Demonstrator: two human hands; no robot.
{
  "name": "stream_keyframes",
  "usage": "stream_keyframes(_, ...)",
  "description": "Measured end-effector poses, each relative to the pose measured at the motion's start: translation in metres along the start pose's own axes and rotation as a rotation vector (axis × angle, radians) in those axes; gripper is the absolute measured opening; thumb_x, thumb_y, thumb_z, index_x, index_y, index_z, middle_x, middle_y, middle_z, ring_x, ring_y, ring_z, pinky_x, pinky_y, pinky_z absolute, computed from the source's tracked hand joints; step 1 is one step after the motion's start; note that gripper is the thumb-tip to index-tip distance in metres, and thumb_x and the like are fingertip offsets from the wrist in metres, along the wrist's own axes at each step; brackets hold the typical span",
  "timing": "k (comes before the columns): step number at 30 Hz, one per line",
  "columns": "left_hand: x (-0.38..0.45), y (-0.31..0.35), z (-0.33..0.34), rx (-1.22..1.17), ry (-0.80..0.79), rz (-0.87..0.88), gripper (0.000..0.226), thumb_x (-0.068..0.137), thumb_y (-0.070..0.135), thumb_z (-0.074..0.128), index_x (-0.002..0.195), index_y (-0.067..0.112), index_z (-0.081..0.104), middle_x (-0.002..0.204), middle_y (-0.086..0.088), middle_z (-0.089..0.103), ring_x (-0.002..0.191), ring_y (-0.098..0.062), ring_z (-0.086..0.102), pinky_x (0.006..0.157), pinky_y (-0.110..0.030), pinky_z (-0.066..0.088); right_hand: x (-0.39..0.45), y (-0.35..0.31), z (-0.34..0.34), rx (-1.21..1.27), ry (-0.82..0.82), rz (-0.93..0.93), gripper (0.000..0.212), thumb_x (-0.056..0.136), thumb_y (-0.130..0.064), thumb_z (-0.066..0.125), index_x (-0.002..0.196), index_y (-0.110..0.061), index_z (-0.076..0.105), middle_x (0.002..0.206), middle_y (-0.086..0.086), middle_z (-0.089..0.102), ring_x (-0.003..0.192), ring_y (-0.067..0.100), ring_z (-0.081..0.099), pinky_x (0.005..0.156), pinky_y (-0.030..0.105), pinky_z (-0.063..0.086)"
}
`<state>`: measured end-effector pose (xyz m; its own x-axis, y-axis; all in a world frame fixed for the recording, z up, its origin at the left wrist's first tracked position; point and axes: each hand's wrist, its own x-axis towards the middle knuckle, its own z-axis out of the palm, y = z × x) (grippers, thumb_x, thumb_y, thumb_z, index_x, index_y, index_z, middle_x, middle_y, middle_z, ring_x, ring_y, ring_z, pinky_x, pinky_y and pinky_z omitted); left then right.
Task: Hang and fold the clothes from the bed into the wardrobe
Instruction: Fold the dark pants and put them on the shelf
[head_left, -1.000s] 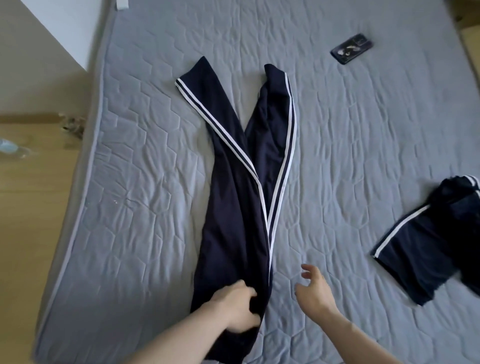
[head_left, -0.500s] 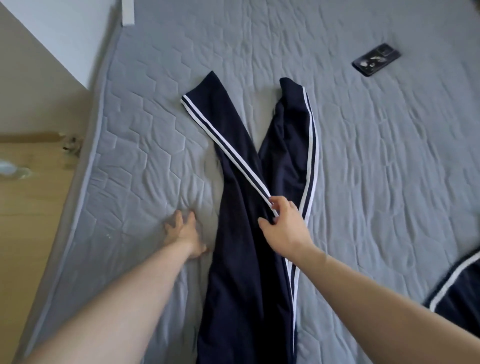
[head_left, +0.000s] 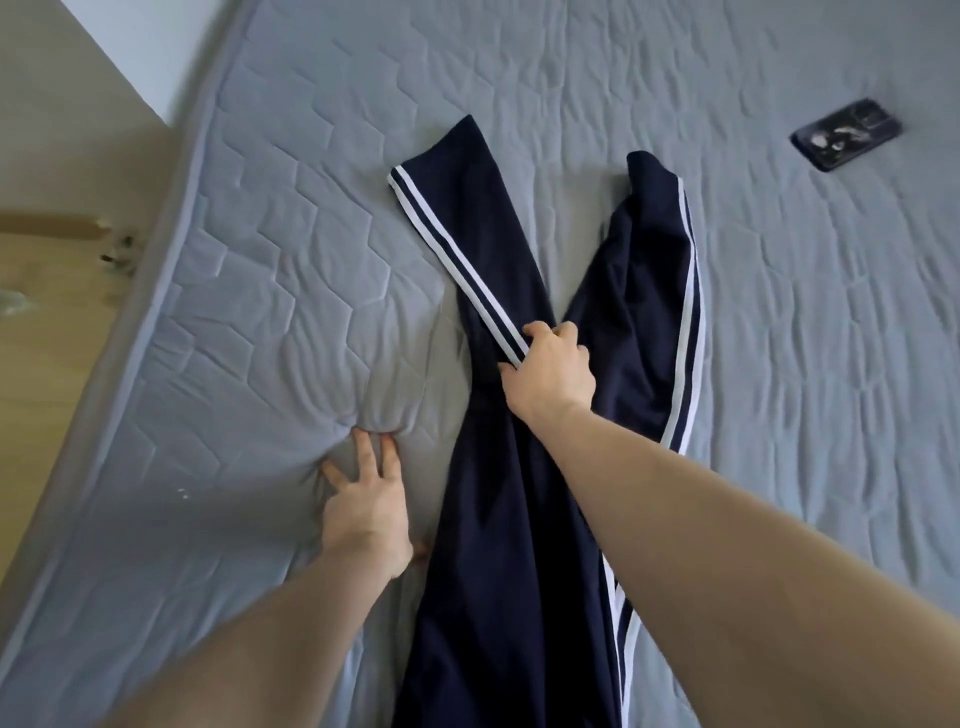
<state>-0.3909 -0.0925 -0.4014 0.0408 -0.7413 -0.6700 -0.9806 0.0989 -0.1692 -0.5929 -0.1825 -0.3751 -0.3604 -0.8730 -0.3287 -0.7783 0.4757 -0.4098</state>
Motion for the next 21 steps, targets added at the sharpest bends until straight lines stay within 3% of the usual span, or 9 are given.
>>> stream_keyframes(2, 0.001, 0.001, 0.001, -0.001, -0.009, -0.004, 0.132, 0.082, 0.038, 0.082, 0.159, 0.018, -0.023, 0.165, -0.011, -0.030, 0.152, -0.053, 0.009, 0.105, -0.039, 0.052, 0.005, 0.007, -0.004, -0.025, 0.048, -0.003, 0.026, 0.097, -0.029, 0.065, 0.122, -0.023, 0.061, 0.122, 0.000, 0.057, 0.104, 0.027, 0.058, 0.076, 0.035, 0.041)
stream_keyframes(4, 0.001, 0.001, 0.000, -0.005, -0.011, 0.003, 0.129, 0.083, 0.033, 0.081, 0.159, 0.018, -0.023, 0.165, -0.011, -0.030, 0.152, -0.053, 0.008, 0.105, -0.039, 0.051, 0.006, 0.013, -0.016, 0.224, 0.169, 0.044, 0.006, 0.097, -0.029, 0.058, 0.100, -0.027, 0.063, 0.099, -0.008, 0.066, 0.089, 0.017, 0.063, 0.071, 0.030, 0.043)
stream_keyframes(7, 0.000, 0.001, -0.002, -0.018, -0.011, 0.008, 0.131, 0.084, 0.038, 0.080, 0.158, 0.018, -0.025, 0.164, -0.010, -0.032, 0.152, -0.053, 0.007, 0.109, -0.040, 0.049, 0.005, 0.024, -0.041, 0.751, 0.523, 0.218, 0.015, 0.097, -0.034, 0.047, 0.083, -0.030, 0.052, 0.074, -0.012, 0.060, 0.065, -0.004, 0.058, 0.054, 0.013, 0.038)
stream_keyframes(10, -0.003, 0.001, -0.005, -0.005, -0.012, 0.007, 0.132, 0.083, 0.045, 0.080, 0.159, 0.017, -0.024, 0.164, -0.011, -0.031, 0.151, -0.054, 0.010, 0.111, -0.042, 0.047, 0.004, 0.061, -0.058, 0.908, 0.663, 0.606, 0.026, 0.105, -0.036, 0.037, 0.092, -0.018, 0.051, 0.080, -0.007, 0.055, 0.072, 0.005, 0.056, 0.069, 0.028, 0.036)
stream_keyframes(13, -0.006, 0.001, -0.006, 0.021, 0.003, 0.010, 0.134, 0.080, 0.053, 0.080, 0.159, 0.015, -0.022, 0.165, -0.013, -0.027, 0.150, -0.054, 0.013, 0.111, -0.041, 0.047, -0.006, 0.111, -0.064, 0.746, 0.448, 0.894, 0.028, 0.104, -0.029, 0.043, 0.120, -0.010, 0.053, 0.113, 0.010, 0.062, 0.104, 0.035, 0.060, 0.093, 0.043, 0.045)
stream_keyframes(15, -0.006, 0.003, -0.007, 0.036, 0.015, 0.009, 0.136, 0.079, 0.056, 0.079, 0.159, 0.014, -0.022, 0.165, -0.014, -0.027, 0.150, -0.054, 0.014, 0.111, -0.041, 0.046, -0.013, 0.125, -0.064, 0.647, 0.328, 0.829, 0.035, 0.093, -0.016, 0.054, 0.127, -0.011, 0.046, 0.130, 0.013, 0.055, 0.111, 0.037, 0.058, 0.093, 0.040, 0.045)
stream_keyframes(17, -0.006, 0.006, -0.007, 0.050, 0.026, 0.008, 0.136, 0.079, 0.057, 0.079, 0.159, 0.013, -0.022, 0.165, -0.016, -0.026, 0.149, -0.055, 0.015, 0.112, -0.040, 0.045, -0.010, 0.125, -0.067, 0.442, 0.403, 0.578, 0.054, 0.083, -0.008, 0.057, 0.135, -0.013, 0.043, 0.139, 0.012, 0.044, 0.122, 0.037, 0.049, 0.099, 0.043, 0.040)
stream_keyframes(19, -0.006, 0.006, -0.008, 0.037, 0.017, 0.010, 0.136, 0.079, 0.056, 0.080, 0.159, 0.012, -0.022, 0.164, -0.017, -0.027, 0.149, -0.055, 0.014, 0.111, -0.040, 0.047, 0.003, 0.111, -0.072, 0.215, 0.453, 0.284, 0.064, 0.078, -0.011, 0.061, 0.139, -0.018, 0.045, 0.142, 0.008, 0.043, 0.129, 0.033, 0.041, 0.107, 0.045, 0.037)
stream_keyframes(21, -0.006, 0.005, -0.008, 0.015, 0.010, 0.014, 0.136, 0.079, 0.055, 0.081, 0.159, 0.013, -0.022, 0.164, -0.016, -0.028, 0.150, -0.056, 0.013, 0.108, -0.039, 0.049, 0.021, 0.095, -0.074, 0.074, 0.362, 0.033, 0.060, 0.082, -0.019, 0.065, 0.141, -0.026, 0.050, 0.143, 0.001, 0.044, 0.128, 0.029, 0.042, 0.108, 0.042, 0.038)
